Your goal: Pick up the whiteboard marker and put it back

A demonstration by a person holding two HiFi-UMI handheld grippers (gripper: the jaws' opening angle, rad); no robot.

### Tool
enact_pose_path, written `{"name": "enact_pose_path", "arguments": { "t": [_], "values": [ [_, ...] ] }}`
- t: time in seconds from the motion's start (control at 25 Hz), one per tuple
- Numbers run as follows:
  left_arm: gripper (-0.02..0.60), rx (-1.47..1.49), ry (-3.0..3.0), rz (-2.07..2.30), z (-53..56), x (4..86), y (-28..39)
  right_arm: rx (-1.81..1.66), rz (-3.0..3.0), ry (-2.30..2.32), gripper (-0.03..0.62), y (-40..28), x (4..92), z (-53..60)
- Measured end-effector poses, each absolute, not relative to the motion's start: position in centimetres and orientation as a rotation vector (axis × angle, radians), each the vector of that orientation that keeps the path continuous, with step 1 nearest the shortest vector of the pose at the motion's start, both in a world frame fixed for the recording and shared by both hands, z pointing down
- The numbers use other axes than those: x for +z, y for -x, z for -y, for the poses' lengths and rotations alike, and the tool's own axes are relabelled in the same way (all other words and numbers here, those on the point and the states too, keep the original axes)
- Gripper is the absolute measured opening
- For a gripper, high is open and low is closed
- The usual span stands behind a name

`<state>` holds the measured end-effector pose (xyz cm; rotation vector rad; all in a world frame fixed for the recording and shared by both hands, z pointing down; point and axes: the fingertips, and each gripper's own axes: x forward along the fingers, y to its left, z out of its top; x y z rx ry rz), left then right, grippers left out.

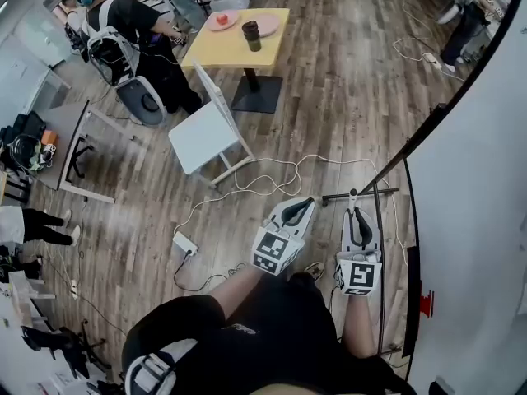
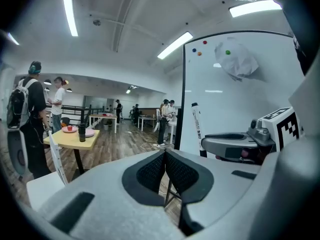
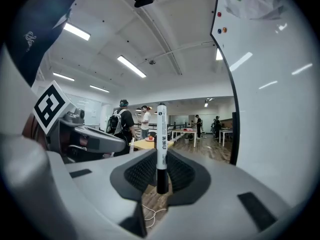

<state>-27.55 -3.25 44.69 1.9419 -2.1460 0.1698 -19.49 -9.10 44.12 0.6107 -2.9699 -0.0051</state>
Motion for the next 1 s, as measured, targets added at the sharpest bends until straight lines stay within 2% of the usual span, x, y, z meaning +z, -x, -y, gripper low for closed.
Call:
{"name": "enact_pose_path", "arguments": {
  "t": [0.36, 0.72, 1.0],
  "values": [
    [0.008, 0.150, -2.141, 1.925, 10.4, 46.1, 28.6, -0.085, 2.811, -0.864, 0.054, 19.3, 45.2, 14.0],
    [0.008, 0.151, -2.382, 1.522, 16.2, 47.3, 29.7, -0.086, 2.396, -1.186, 0.054, 18.2, 46.9, 16.3],
    [0.008, 0.206, -2.556, 1.090, 16.7, 50.8, 19.0, 0.012, 1.975, -1.409, 0.054, 6.2, 51.5, 14.1]
  ]
}}
